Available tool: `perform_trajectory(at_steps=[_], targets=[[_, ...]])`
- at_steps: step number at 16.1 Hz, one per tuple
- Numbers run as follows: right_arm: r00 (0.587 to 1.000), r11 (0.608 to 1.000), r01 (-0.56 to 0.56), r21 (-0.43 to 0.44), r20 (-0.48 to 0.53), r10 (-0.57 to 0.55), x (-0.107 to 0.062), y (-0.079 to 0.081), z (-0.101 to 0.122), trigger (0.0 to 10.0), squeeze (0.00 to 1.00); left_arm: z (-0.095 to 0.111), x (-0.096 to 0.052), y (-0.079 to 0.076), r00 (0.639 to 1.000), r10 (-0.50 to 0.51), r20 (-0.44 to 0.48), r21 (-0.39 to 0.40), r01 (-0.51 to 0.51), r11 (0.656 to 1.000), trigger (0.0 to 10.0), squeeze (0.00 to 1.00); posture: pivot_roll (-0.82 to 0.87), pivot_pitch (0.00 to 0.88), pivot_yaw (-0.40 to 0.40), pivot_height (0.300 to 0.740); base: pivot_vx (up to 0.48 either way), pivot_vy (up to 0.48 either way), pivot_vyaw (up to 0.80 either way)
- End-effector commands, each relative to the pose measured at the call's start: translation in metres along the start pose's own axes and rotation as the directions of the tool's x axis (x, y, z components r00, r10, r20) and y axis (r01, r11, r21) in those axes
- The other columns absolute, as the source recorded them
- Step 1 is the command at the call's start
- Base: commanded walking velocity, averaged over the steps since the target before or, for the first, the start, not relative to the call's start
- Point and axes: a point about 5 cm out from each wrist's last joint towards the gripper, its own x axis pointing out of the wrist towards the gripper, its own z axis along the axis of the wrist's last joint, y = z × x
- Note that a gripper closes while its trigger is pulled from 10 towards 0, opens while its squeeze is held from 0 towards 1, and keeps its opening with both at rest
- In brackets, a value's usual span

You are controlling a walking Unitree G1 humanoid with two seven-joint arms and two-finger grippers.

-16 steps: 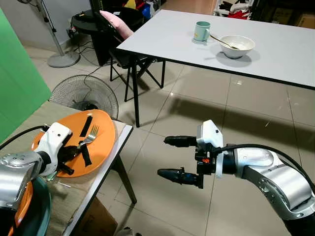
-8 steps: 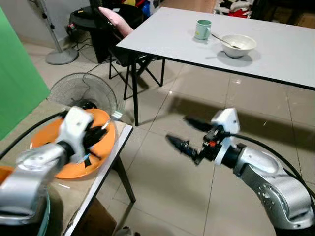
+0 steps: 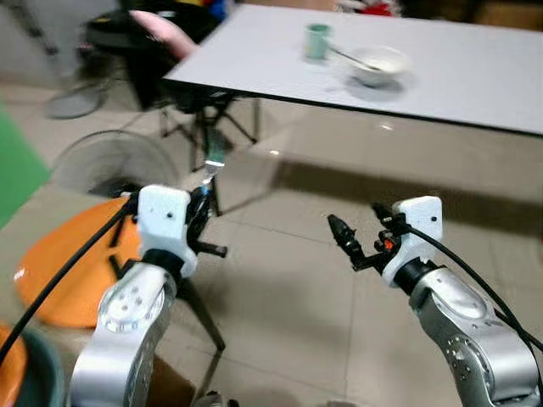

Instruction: Setting the table

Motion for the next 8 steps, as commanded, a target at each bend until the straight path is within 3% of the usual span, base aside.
perform_trajectory(at_steps=[1,6,8], targets=[[1.000,1.000,0.018,-0.004,0.009,-0.018,0.0002,-0.0003,0.0037,10.0,0.00,0.0080,-0.0025,-0.0012,0.999,0.003,0.044,0.024,-0.005,1.000,10.0,0.00,-0.06,0.024,0.049,0.740,0.000,0.000,-0.80],[0.999,0.999,0.030,-0.027,-0.011,-0.030,0.0034,0.0011,0.0044,10.0,0.00,0.0103,0.0000,-0.0024,0.996,0.033,0.081,0.029,-0.035,0.999,10.0,0.00,-0.06,0.028,0.044,0.740,0.000,0.000,-0.80],[0.999,0.998,0.049,-0.029,0.004,-0.049,0.0043,-0.0009,0.0067,10.0,0.00,0.0093,0.0003,-0.0033,0.997,0.030,0.076,0.022,-0.032,0.999,10.0,0.00,-0.06,0.030,0.047,0.740,0.287,0.000,-0.80]])
